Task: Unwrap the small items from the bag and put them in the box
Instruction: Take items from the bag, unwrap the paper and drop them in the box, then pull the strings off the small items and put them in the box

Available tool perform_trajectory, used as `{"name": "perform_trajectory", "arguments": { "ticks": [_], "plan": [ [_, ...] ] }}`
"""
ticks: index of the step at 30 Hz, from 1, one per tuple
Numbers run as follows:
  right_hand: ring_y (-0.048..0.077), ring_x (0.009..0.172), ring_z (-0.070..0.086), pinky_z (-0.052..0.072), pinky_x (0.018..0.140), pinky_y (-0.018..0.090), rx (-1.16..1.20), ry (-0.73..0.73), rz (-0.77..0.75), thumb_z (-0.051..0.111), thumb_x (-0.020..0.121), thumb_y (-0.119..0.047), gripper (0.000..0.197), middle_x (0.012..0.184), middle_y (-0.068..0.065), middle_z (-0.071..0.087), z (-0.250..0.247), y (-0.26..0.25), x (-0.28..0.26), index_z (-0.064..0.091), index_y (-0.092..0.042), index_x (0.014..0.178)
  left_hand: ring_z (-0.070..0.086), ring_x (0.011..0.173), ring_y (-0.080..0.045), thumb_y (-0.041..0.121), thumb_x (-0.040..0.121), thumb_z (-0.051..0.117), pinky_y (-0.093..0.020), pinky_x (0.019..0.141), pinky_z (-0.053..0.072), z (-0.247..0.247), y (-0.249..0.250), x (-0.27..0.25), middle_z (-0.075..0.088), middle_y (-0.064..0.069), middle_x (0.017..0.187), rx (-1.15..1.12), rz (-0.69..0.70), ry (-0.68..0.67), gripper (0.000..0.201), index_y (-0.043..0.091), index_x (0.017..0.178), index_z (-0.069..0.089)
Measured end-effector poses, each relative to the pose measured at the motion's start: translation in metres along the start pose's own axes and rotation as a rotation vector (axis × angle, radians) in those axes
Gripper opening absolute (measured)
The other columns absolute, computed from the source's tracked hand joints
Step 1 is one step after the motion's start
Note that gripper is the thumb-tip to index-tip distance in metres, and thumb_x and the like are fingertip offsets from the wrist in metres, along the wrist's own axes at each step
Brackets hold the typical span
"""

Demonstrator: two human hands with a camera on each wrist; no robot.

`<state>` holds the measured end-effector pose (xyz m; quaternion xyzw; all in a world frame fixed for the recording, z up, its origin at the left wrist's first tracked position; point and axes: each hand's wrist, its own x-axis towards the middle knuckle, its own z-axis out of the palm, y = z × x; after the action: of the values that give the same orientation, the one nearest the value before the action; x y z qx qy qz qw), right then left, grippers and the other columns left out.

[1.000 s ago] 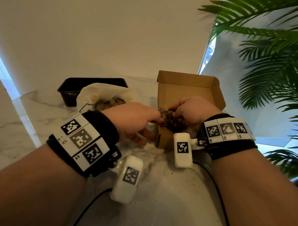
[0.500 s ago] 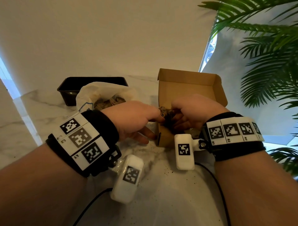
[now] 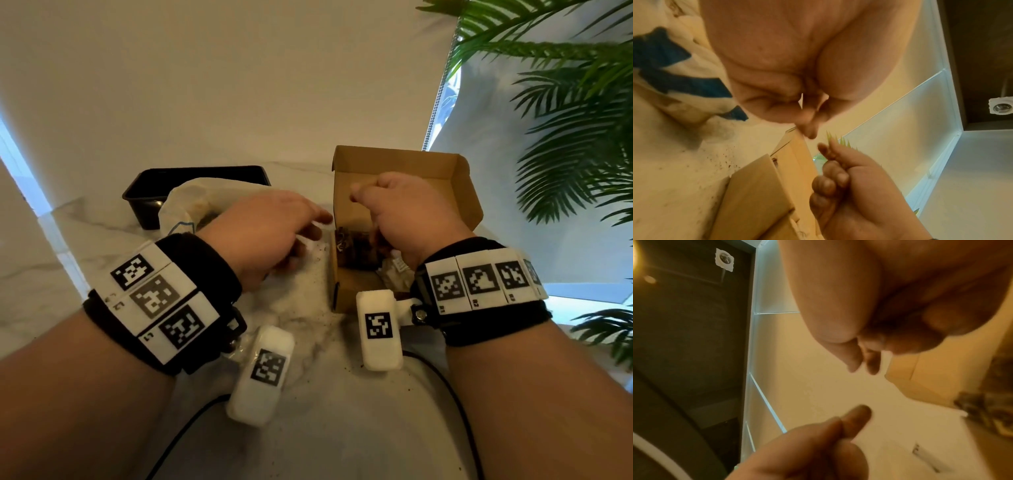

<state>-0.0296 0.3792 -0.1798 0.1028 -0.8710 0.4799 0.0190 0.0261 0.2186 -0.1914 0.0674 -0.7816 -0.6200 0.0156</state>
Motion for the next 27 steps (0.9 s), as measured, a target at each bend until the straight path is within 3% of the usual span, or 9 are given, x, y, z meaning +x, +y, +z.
{"name": "perform_trajectory", "arguments": {
  "ticks": [3, 5, 7, 11, 14, 16, 19, 23, 27],
  "plan": [
    [0.022, 0.086, 0.071, 0.058, 0.086, 0.048, 0.382, -0.042, -0.037, 0.065, 0.093, -0.043, 0.029, 0.079, 0.002, 0.066, 0.012, -0.006, -0.005, 0.065, -0.016, 0.081, 0.045, 0.055, -0.009, 0.031, 0.105, 0.05, -0.024, 0.048, 0.034, -0.006, 0.003, 0.004, 0.054, 0.008, 0.064, 0.02, 0.127, 0.163, 0.023, 0.024, 0.109, 0.071],
    [0.02, 0.103, 0.065, 0.053, 0.094, 0.047, 0.533, -0.184, -0.062, 0.066, 0.085, -0.046, 0.023, 0.095, -0.003, 0.071, 0.02, -0.008, -0.006, 0.069, -0.023, 0.09, 0.061, 0.083, -0.008, 0.042, 0.1, 0.057, -0.028, 0.071, 0.048, -0.008, 0.003, 0.003, 0.069, 0.011, 0.093, 0.092, 0.233, 0.202, 0.025, 0.03, 0.12, 0.068],
    [0.024, 0.119, 0.059, 0.048, 0.101, 0.044, 0.693, -0.364, -0.013, 0.058, 0.084, -0.062, 0.05, 0.127, 0.004, 0.064, 0.028, -0.009, -0.008, 0.066, -0.031, 0.122, 0.055, 0.12, -0.003, 0.053, 0.102, 0.047, -0.028, 0.096, 0.045, -0.007, 0.004, -0.002, 0.061, 0.017, 0.131, 0.152, 0.345, 0.137, 0.043, 0.037, 0.141, 0.054],
    [0.035, 0.131, 0.054, 0.038, 0.113, 0.052, 1.128, -0.612, 0.008, 0.03, 0.089, -0.078, 0.086, 0.145, 0.022, 0.051, 0.038, -0.016, -0.017, 0.038, -0.02, 0.152, 0.042, 0.135, 0.004, 0.035, 0.11, 0.029, -0.007, 0.103, 0.032, 0.0, 0.012, -0.014, 0.041, 0.013, 0.156, 0.467, 0.442, -0.057, 0.049, 0.043, 0.157, 0.018],
    [0.038, 0.133, 0.052, 0.035, 0.116, 0.052, 1.347, -0.718, 0.007, 0.035, 0.08, -0.082, 0.103, 0.145, 0.026, 0.05, 0.034, -0.017, -0.022, 0.038, -0.007, 0.15, 0.005, 0.157, -0.024, 0.059, 0.104, 0.02, -0.041, 0.127, 0.007, -0.012, 0.011, -0.006, 0.013, -0.001, 0.171, 0.69, 0.284, 0.001, 0.059, 0.047, 0.159, 0.002],
    [0.039, 0.137, 0.047, 0.033, 0.116, 0.052, 1.362, -0.62, 0.016, 0.031, 0.085, -0.082, 0.094, 0.147, 0.024, 0.048, 0.029, -0.017, -0.018, 0.044, -0.014, 0.149, -0.005, 0.157, -0.033, 0.064, 0.101, 0.022, -0.059, 0.124, 0.002, -0.037, 0.012, 0.002, 0.005, -0.006, 0.171, 0.877, 0.117, 0.223, 0.062, 0.049, 0.159, 0.005],
    [0.037, 0.136, 0.046, 0.033, 0.116, 0.052, 1.191, -0.456, 0.057, 0.03, 0.095, -0.069, 0.074, 0.144, 0.019, 0.053, 0.03, -0.019, -0.01, 0.052, -0.018, 0.143, 0.015, 0.152, -0.039, 0.063, 0.096, 0.041, -0.06, 0.121, 0.018, -0.089, 0.007, 0.007, 0.015, -0.011, 0.167, 0.797, -0.05, 0.514, 0.067, 0.04, 0.157, 0.025],
    [0.028, 0.118, 0.059, 0.046, 0.102, 0.04, 0.903, -0.414, 0.103, 0.041, 0.102, -0.049, 0.049, 0.124, 0.014, 0.064, 0.051, -0.031, -0.008, 0.063, -0.011, 0.122, 0.048, 0.129, -0.04, 0.071, 0.073, 0.061, -0.05, 0.102, 0.049, -0.119, -0.019, 0.008, 0.043, -0.017, 0.148, 0.492, -0.263, 0.506, 0.092, 0.026, 0.15, 0.038],
    [0.038, 0.117, 0.06, 0.049, 0.104, 0.048, 0.505, -0.409, 0.033, 0.059, 0.095, -0.021, 0.041, 0.127, 0.025, 0.061, 0.078, -0.05, -0.002, 0.06, 0.004, 0.129, 0.069, 0.1, -0.032, 0.058, 0.07, 0.08, -0.051, 0.085, 0.061, -0.12, -0.038, 0.009, 0.072, -0.01, 0.113, 0.243, -0.34, 0.36, 0.071, 0.012, 0.122, 0.065]
  ]
}}
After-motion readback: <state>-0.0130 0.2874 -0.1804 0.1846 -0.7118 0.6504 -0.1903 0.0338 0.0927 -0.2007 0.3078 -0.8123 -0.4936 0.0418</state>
